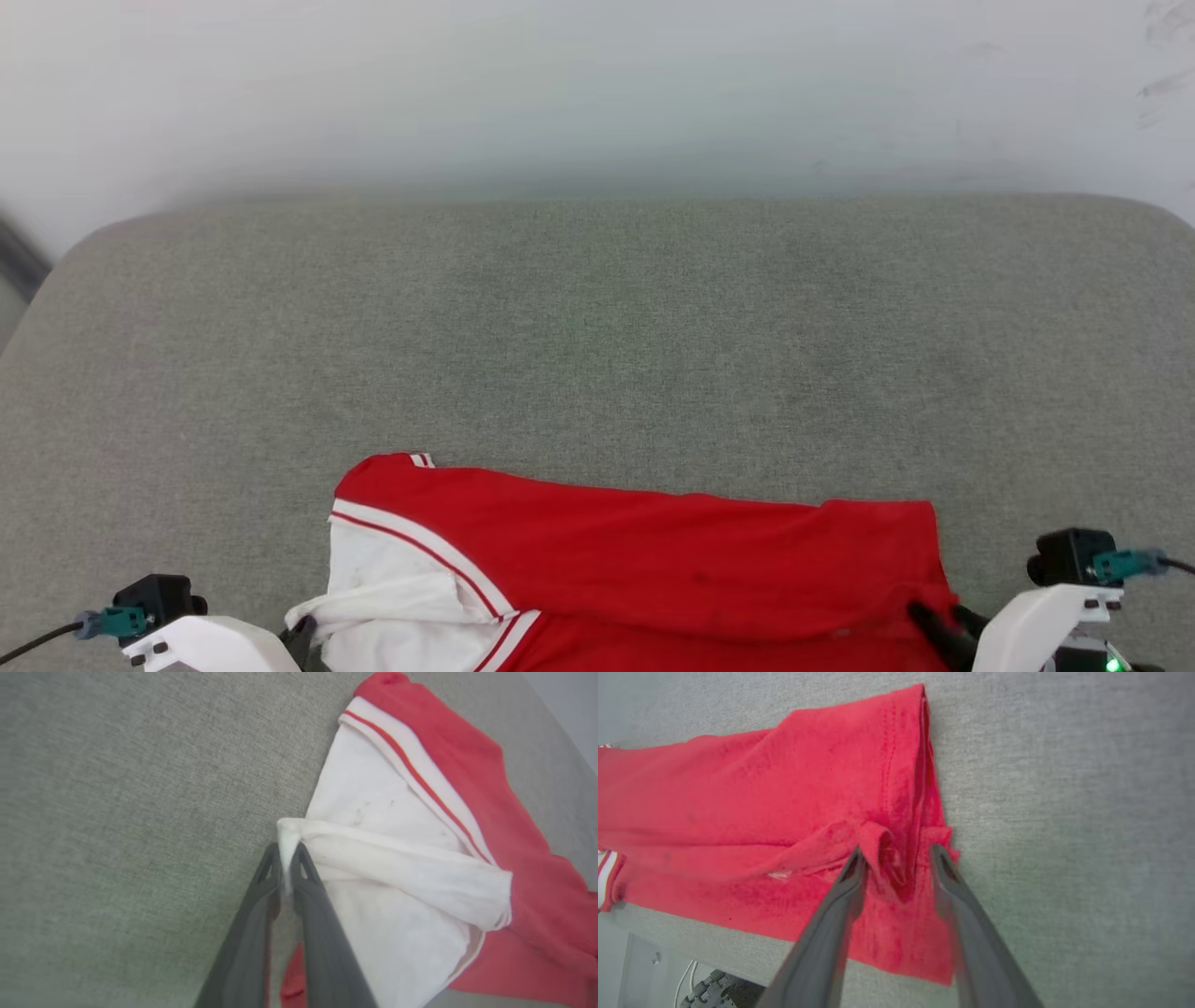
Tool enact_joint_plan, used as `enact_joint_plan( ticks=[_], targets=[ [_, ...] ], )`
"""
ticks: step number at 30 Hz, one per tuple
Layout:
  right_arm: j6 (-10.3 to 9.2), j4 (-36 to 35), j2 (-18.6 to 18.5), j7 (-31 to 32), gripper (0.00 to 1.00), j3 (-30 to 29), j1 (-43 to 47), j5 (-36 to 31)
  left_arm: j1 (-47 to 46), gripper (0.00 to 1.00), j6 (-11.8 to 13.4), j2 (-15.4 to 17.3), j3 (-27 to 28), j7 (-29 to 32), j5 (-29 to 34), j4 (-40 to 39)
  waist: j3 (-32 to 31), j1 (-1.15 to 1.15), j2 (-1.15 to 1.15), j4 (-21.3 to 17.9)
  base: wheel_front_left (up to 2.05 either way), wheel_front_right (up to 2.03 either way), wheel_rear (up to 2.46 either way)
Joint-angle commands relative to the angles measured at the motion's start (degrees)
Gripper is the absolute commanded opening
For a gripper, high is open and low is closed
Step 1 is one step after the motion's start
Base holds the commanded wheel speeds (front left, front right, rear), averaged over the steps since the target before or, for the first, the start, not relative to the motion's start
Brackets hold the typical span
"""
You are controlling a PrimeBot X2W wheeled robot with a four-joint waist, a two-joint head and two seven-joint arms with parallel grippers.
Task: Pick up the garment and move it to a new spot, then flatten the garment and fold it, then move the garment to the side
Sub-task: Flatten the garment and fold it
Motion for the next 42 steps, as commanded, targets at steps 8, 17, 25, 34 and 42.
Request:
enact_joint_plan(
  ticks=[8, 17, 25, 34, 42],
  targets=[
    [-0.05, -5.0, 0.4, -7.7, 1.0, -1.4, 3.2, -1.5, -1.7, 1.0, -0.2, -1.9, 0.2, -11.5, 6.3, -1.2, -2.4, 0.01, 0.0, -0.2, 0.0, 0.0, 0.0],
    [-0.05, -9.0, -2.9, 2.0, 1.0, -4.6, 1.9, -0.5, -4.8, 1.0, 0.8, -2.1, -2.6, -23.8, 17.5, -7.3, -3.5, 0.01, 0.0, -0.3, 0.0, 0.0, 0.0],
    [-0.05, -3.3, -3.4, 8.4, 1.0, -2.1, -1.1, 0.0, -7.0, 1.0, 3.0, -3.6, -5.2, -27.6, 25.8, -12.2, -1.8, 0.01, 0.0, 2.4, 0.0, 0.0, 0.0],
    [-0.05, 6.8, -1.4, 10.3, 0.99, 2.0, -4.1, 2.6, -8.4, 1.0, 4.3, -4.3, -6.9, -27.9, 29.5, -16.5, 3.1, 0.01, 0.0, 6.1, 0.0, 0.0, 0.0],
    [0.03, 7.6, -1.9, 9.8, 0.0, 4.6, -5.3, 3.9, -7.7, 1.0, 5.1, -4.2, -7.0, -28.0, 30.1, -16.2, 2.8, 0.01, 0.0, 6.3, 0.0, 0.0, 0.0]
  ],
)
